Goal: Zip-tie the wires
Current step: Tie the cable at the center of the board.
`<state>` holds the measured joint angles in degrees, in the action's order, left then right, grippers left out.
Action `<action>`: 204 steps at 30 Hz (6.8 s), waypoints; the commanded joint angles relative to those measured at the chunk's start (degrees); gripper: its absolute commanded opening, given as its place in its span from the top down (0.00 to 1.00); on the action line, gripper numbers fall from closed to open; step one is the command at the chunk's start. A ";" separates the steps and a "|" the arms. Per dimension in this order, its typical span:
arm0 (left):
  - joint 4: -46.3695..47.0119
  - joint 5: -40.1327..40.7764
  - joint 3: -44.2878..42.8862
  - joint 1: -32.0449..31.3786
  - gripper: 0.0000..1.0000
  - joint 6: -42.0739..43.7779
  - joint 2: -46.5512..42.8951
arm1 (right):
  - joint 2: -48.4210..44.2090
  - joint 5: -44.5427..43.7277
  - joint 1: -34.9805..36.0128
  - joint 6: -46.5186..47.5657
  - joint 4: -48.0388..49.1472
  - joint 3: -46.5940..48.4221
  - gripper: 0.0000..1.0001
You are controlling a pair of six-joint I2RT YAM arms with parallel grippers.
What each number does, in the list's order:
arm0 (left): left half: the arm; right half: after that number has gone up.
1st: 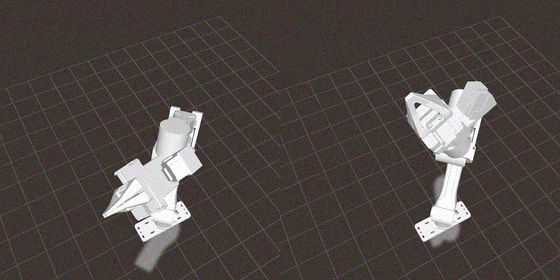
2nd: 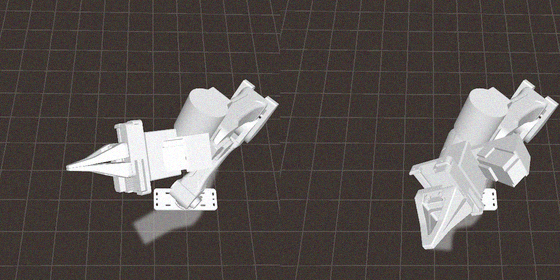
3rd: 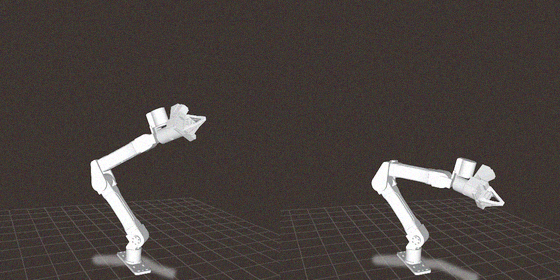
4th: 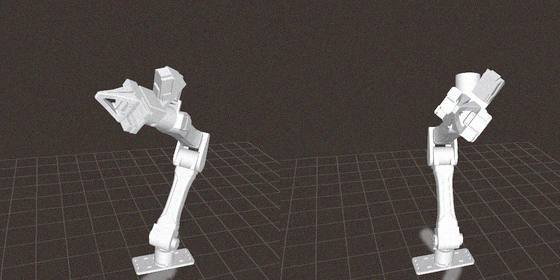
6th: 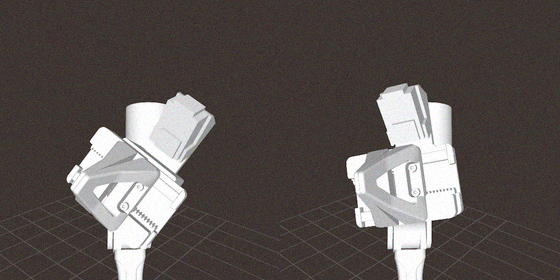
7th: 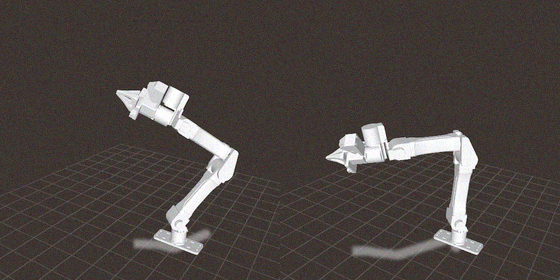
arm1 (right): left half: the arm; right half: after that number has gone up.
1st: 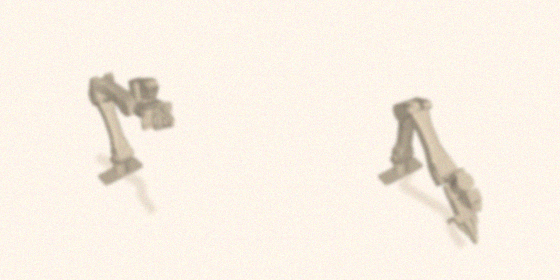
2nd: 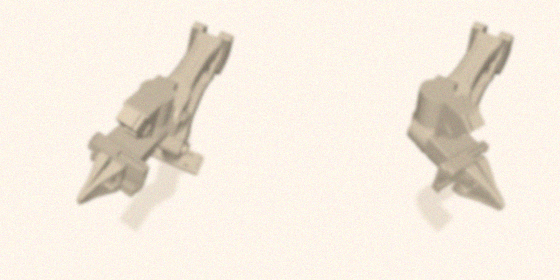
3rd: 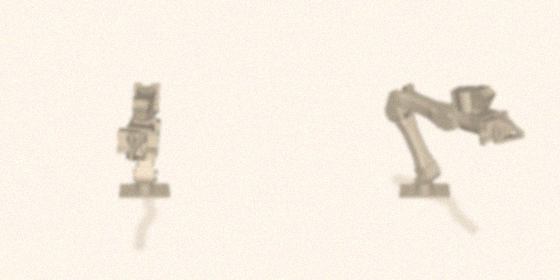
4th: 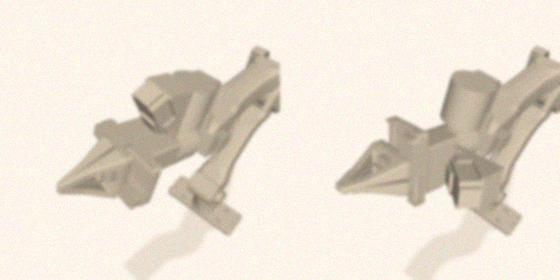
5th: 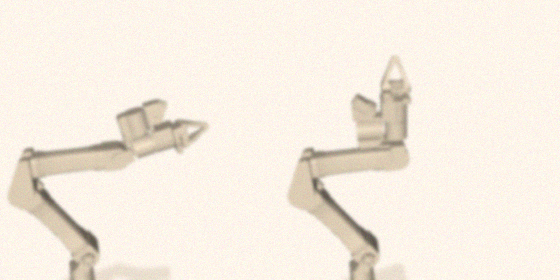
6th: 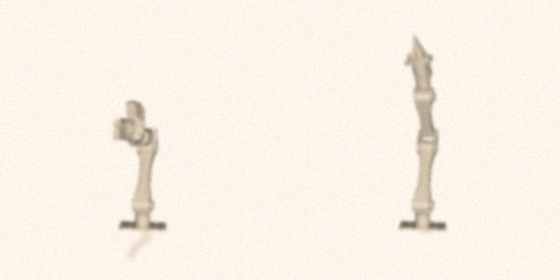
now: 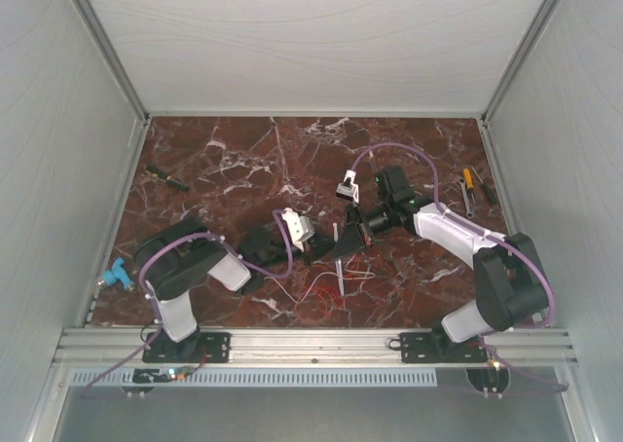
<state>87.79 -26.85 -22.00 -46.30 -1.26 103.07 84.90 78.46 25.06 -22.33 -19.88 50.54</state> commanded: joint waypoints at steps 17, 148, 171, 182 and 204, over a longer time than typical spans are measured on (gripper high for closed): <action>5.55 -1.17 -0.76 -0.36 1.00 2.03 -1.54 | -1.76 2.41 0.74 -2.27 1.44 -2.05 1.00; 0.35 32.27 2.78 -13.99 1.00 45.73 -7.10 | -10.15 0.29 -2.26 -54.16 41.71 -17.03 1.00; 1.00 31.27 2.39 -14.18 1.00 47.70 -7.75 | -8.56 0.95 -4.78 -52.11 37.85 -13.71 1.00; -0.16 30.67 1.90 -15.66 1.00 47.55 -8.82 | -4.68 -0.49 -5.31 -38.17 21.72 -4.83 1.00; -3.07 20.06 0.67 -6.51 1.00 23.48 -6.40 | -13.42 -19.15 1.59 -8.33 -3.32 -6.45 1.00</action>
<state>82.70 -0.56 -19.68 -53.71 28.08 96.95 75.11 67.35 26.72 -34.85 -24.29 42.11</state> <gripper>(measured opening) 0.005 0.004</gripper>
